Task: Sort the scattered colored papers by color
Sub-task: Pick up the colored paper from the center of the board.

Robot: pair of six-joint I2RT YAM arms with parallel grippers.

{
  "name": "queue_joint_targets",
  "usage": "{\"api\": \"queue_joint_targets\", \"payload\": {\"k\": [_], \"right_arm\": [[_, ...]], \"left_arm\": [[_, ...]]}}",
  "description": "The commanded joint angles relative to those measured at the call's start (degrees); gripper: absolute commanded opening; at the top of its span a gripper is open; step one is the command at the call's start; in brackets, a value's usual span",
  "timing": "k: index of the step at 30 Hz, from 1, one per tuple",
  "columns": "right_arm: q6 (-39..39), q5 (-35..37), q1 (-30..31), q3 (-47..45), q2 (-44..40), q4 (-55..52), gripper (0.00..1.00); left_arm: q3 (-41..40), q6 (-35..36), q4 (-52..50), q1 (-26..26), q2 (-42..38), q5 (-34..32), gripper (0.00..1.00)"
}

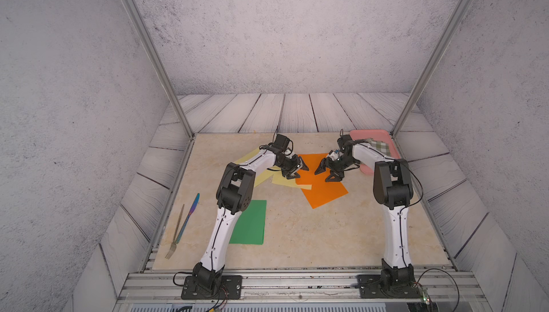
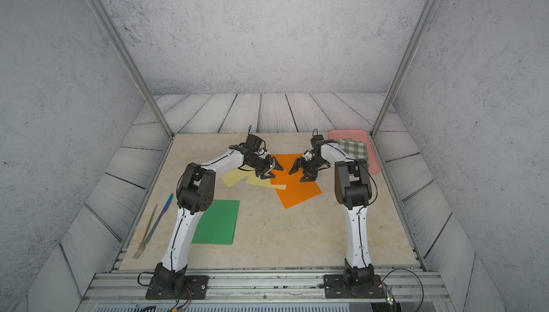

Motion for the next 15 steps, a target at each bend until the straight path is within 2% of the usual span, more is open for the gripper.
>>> {"api": "queue_joint_targets", "payload": {"k": [1, 4, 8, 15], "right_arm": [[0.0, 3.7, 0.9, -2.9, 3.6, -3.2, 0.73], [0.1, 4.3, 0.9, -2.8, 3.4, -3.1, 0.73], [0.0, 3.9, 0.9, -2.4, 4.1, -3.6, 0.72], [-0.1, 3.6, 0.9, -2.4, 4.1, -3.6, 0.72]], "left_arm": [[-4.7, 0.2, 1.0, 2.1, -6.2, -6.8, 0.64], [-6.5, -0.3, 0.8, 2.9, -6.7, -7.4, 0.64], [-6.2, -1.8, 1.0, 2.5, -4.0, -5.0, 0.64], [-4.9, -1.4, -1.4, 1.5, -2.6, -5.5, 0.64]]}}
